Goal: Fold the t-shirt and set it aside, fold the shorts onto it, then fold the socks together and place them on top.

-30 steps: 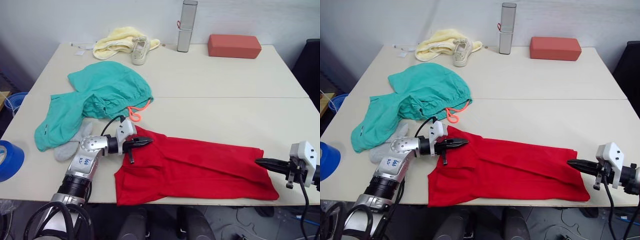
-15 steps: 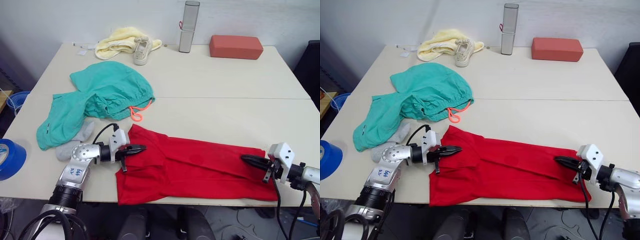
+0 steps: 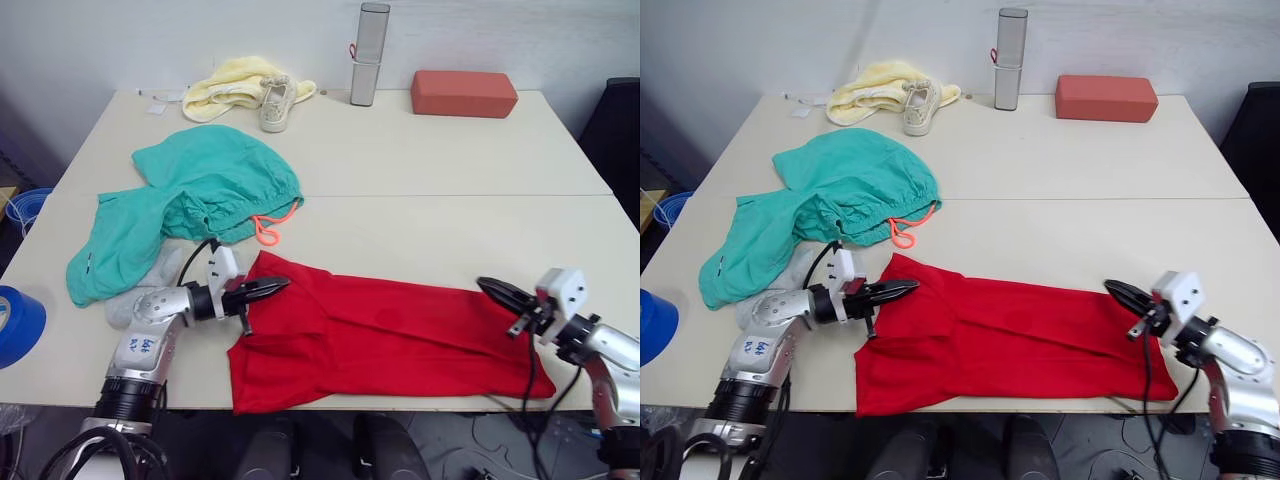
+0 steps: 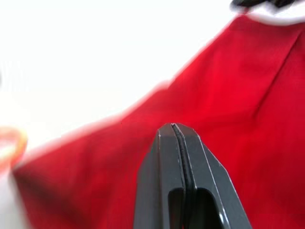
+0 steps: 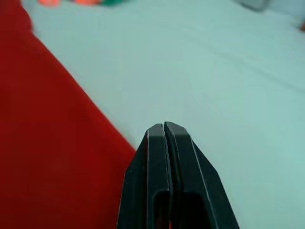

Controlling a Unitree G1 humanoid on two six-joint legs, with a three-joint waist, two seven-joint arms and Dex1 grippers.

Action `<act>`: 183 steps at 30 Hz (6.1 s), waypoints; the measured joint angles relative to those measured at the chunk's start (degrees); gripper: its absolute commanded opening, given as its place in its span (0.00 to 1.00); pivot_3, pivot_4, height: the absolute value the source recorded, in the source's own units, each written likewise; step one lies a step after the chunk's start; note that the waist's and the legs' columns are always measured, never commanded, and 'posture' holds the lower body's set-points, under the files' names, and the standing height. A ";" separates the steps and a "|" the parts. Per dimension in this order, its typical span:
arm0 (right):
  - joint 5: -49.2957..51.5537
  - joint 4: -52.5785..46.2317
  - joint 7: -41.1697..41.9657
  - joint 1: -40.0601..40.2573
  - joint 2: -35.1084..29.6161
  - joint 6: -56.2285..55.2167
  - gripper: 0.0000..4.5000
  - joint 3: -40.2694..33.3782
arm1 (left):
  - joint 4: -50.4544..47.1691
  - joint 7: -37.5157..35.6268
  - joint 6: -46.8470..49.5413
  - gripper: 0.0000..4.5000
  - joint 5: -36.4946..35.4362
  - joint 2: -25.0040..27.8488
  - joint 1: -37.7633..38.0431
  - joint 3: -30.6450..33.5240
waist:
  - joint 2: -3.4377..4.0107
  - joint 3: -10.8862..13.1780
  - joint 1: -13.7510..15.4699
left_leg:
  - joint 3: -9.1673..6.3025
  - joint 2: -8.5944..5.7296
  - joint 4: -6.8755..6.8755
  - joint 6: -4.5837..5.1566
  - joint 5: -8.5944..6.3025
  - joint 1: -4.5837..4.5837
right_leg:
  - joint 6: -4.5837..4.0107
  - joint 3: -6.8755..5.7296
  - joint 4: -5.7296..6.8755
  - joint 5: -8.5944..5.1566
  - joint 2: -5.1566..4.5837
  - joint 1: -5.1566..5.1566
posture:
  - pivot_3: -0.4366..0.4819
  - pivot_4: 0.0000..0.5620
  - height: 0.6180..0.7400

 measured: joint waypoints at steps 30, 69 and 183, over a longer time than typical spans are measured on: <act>-4.61 5.70 -5.85 7.78 1.69 -5.62 0.01 -3.15 | 4.38 10.75 0.94 0.00 7.52 -0.73 -0.01 1.26 | -0.07 0.02 0.05 | 0.01 -0.06 -0.08 0.06 0.01 0.06 | 0.03 0.01 -0.10 0.01 0.00 0.07 | 0.48 0.27 1.00; -0.98 8.27 12.85 -3.82 -22.80 22.78 1.00 -0.87 | -24.29 -11.53 6.65 1.00 -21.62 9.66 19.62 10.13 | 0.37 0.05 -0.03 | -0.02 0.02 -0.29 0.17 -0.14 0.03 | -0.26 -0.07 -0.54 -0.11 -0.04 0.10 | 0.48 0.27 1.00; 10.61 -21.97 -27.63 -3.57 -7.16 75.50 0.98 -13.88 | 24.53 -8.65 9.11 1.00 9.29 3.30 -22.86 -7.76 | 0.25 0.26 1.24 | -0.04 -0.16 0.03 0.18 0.25 -1.02 | 0.12 -0.28 0.08 0.10 -0.04 -0.87 | 0.48 0.27 1.00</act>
